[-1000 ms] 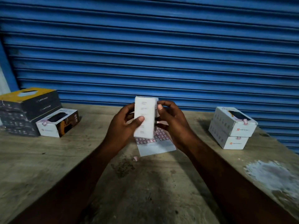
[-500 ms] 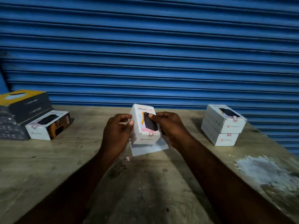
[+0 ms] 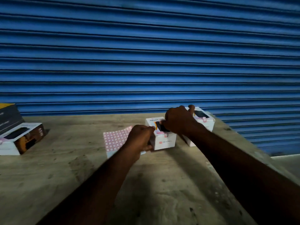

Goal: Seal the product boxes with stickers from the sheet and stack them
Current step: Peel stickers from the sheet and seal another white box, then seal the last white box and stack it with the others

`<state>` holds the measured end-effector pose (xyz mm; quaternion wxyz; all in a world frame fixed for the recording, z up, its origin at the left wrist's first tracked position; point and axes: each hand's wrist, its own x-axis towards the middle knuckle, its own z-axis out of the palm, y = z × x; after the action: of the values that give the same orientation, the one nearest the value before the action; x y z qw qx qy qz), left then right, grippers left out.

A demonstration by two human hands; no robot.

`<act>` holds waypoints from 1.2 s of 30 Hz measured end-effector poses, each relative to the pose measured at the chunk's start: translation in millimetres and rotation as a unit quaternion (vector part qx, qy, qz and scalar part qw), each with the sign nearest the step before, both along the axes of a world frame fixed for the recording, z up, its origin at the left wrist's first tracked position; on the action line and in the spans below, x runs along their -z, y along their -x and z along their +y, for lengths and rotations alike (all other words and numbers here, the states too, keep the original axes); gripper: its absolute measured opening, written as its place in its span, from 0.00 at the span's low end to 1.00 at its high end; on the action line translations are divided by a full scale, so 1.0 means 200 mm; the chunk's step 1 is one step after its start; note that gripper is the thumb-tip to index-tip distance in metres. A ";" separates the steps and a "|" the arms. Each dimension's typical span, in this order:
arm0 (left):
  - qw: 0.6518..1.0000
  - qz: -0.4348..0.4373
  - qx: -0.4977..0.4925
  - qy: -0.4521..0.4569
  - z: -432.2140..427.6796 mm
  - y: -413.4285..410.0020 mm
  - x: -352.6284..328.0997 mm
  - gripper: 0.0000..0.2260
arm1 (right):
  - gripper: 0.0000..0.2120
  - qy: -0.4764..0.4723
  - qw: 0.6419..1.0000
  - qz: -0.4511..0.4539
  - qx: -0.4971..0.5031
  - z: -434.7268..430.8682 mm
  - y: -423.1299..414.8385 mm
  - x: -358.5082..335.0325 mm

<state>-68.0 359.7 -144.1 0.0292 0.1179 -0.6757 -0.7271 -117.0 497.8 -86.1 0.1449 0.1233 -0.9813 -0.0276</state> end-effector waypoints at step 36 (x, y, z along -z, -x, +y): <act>0.990 0.060 -0.005 0.126 0.20 0.21 0.11 0.07 | 0.11 -0.005 0.975 0.063 -0.213 0.26 0.06 0.00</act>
<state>-109.6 398.9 -166.7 0.0881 0.0725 -0.7582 -0.6419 -128.2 550.2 -86.8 0.2087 0.3285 -0.9211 -0.0089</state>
